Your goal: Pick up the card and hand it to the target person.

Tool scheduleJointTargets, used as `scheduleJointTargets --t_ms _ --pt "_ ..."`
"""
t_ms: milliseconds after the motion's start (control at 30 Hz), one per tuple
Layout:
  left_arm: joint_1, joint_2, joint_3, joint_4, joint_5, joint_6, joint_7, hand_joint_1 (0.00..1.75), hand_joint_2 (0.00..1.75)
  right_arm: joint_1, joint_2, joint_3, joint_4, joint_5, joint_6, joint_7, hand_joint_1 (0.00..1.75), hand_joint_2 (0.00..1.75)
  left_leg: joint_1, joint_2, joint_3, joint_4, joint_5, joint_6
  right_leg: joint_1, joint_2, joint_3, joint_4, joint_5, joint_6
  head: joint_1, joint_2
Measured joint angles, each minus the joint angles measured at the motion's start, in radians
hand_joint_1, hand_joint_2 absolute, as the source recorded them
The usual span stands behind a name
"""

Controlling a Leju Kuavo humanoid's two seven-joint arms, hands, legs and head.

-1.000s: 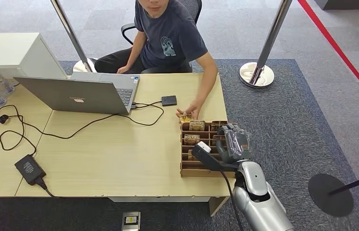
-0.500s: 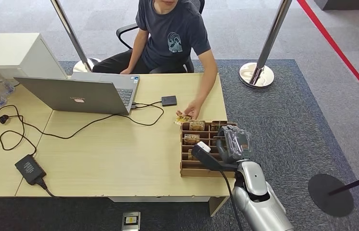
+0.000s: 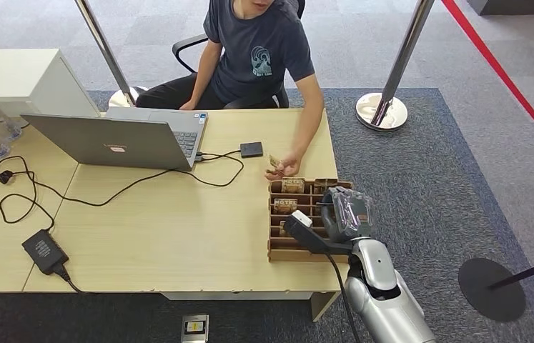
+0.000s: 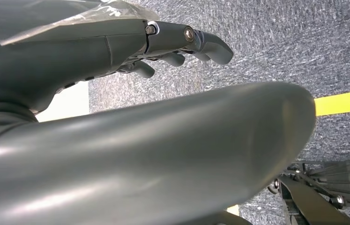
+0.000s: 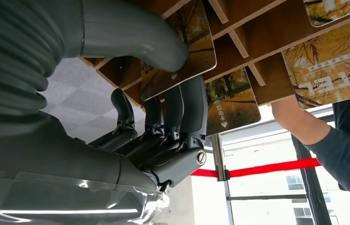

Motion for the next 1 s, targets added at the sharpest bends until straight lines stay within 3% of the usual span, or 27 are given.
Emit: scheduleJointTargets --t_ms 233,1000 --pt "0.0 0.0 0.0 0.0 0.0 -0.002 -0.005 0.0 0.0 0.0 0.003 0.0 -0.002 0.004 0.002 0.0 1.74 1.75 0.0 0.0 0.0 0.0 0.0 0.0 0.0 0.0 0.0 0.0 0.0 0.0 0.0 0.0" --pt "-0.005 -0.003 0.0 0.0 0.009 -0.002 -0.021 0.0 0.0 0.034 -0.021 0.005 -0.155 -0.015 0.025 -0.045 1.75 1.75 0.0 0.0 0.0 0.0 0.0 0.0 0.0 0.0 0.0 0.0 0.0 0.0 0.0 0.0"
